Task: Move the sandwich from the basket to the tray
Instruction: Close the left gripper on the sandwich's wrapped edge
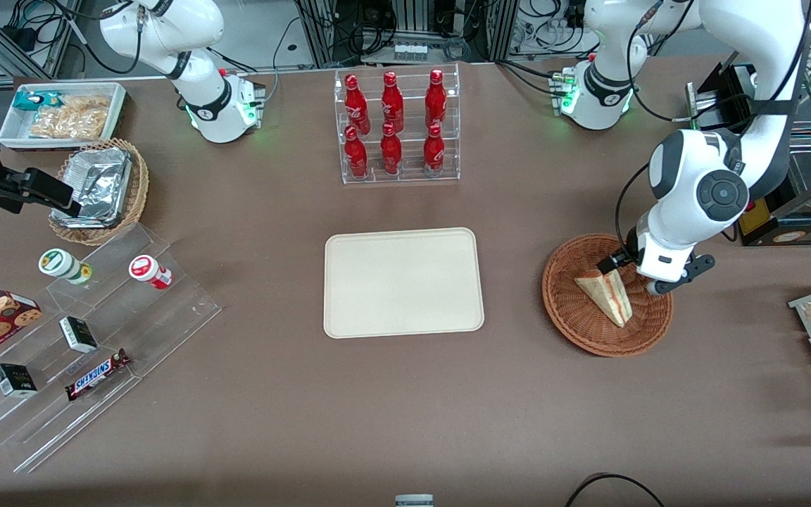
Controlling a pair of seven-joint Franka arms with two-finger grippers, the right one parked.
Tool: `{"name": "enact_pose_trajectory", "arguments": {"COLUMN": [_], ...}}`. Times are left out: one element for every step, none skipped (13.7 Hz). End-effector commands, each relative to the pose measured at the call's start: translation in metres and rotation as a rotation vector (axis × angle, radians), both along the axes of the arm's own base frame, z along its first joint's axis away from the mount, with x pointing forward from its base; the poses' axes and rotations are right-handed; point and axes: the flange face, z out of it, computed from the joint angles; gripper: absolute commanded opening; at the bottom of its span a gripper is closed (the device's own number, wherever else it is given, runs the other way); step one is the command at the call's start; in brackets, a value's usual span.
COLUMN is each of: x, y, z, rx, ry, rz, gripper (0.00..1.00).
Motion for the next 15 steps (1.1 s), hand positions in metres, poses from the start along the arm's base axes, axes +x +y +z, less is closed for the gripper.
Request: {"name": "enact_pose_trajectory", "arguments": {"x": [0.001,0.003,0.004,0.005,0.005,0.007,0.010,0.012,0.013,0.012,0.012,0.013,0.013,0.013,0.014], "y": [-0.004,-0.005,-0.005,-0.007,-0.010,-0.012,-0.012,-0.014,-0.017,-0.020,-0.021,-0.020,-0.020,-0.020,-0.020], "z": [-0.011,-0.012,-0.015,-0.016,-0.017,-0.019,-0.026,-0.033,-0.036,-0.042,-0.046,-0.051,-0.055,-0.058,-0.059], "rx": [0.004,0.001,-0.001,-0.002,-0.004,-0.008,-0.015,-0.019,-0.023,-0.023,-0.023,-0.025,-0.026,-0.025,-0.025], "ry": [-0.032,-0.041,-0.045,-0.047,-0.048,-0.058,-0.072,-0.080,-0.089,-0.083,-0.080,-0.082,-0.081,-0.078,-0.075], "rz": [0.115,0.115,0.115,0.114,0.114,0.114,0.126,0.130,0.127,0.123,0.121,0.123,0.122,0.119,0.116], "gripper": [1.00,1.00,1.00,1.00,1.00,1.00,1.00,1.00,1.00,1.00,1.00,1.00,1.00,0.93,0.75]}}
